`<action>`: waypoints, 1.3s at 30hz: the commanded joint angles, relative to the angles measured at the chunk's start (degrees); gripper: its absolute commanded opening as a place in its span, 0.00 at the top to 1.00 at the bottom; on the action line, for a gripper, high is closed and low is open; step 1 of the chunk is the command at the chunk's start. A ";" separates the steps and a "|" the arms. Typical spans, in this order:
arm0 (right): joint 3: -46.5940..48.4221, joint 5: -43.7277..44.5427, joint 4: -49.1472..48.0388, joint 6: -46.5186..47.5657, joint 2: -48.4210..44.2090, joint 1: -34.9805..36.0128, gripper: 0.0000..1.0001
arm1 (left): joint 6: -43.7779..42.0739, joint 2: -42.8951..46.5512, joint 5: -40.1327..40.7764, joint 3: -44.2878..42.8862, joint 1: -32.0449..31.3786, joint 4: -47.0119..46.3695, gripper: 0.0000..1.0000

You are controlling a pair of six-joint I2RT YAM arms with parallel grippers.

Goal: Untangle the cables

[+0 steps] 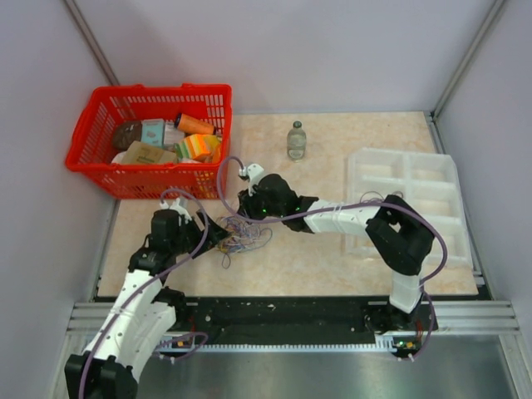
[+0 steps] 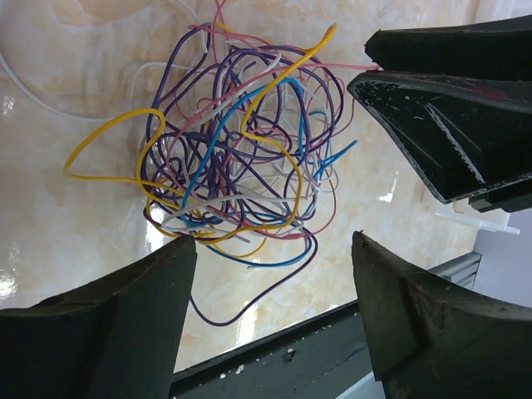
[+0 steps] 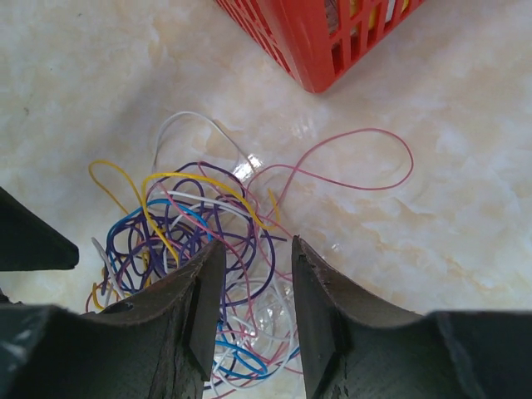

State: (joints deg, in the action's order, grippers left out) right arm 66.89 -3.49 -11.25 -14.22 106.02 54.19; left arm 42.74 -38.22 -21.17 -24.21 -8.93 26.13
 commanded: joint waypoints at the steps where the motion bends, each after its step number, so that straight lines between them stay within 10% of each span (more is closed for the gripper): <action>1: 2.63 -1.88 -5.10 0.86 1.12 -0.05 0.62 | -0.55 -2.21 0.34 0.04 -0.39 -5.56 0.21; 7: 3.86 0.31 -3.79 0.16 2.53 0.30 1.00 | 0.15 -6.60 2.01 0.91 -1.35 -10.47 0.18; 15: -3.17 12.79 5.25 -6.68 -17.31 6.18 1.00 | -0.38 -20.31 11.49 -0.76 -6.98 -15.66 0.16; 27: 19.37 19.92 33.80 -3.55 -35.35 7.07 1.00 | 1.91 -15.67 17.21 4.96 -6.89 -19.19 0.92; 34: 26.12 15.81 40.16 2.53 -35.01 6.10 1.00 | 0.68 -12.85 12.83 3.73 -6.89 -17.70 0.98; 39: 7.41 11.32 30.70 -0.46 -33.86 4.69 0.30 | 0.06 -8.99 8.96 2.76 -6.89 -14.10 0.97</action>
State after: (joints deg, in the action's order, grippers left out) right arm 87.79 11.97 20.34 -14.90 67.00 59.64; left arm 44.14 -50.41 -8.38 -19.49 -15.79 10.79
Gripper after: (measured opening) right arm 0.468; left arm 0.062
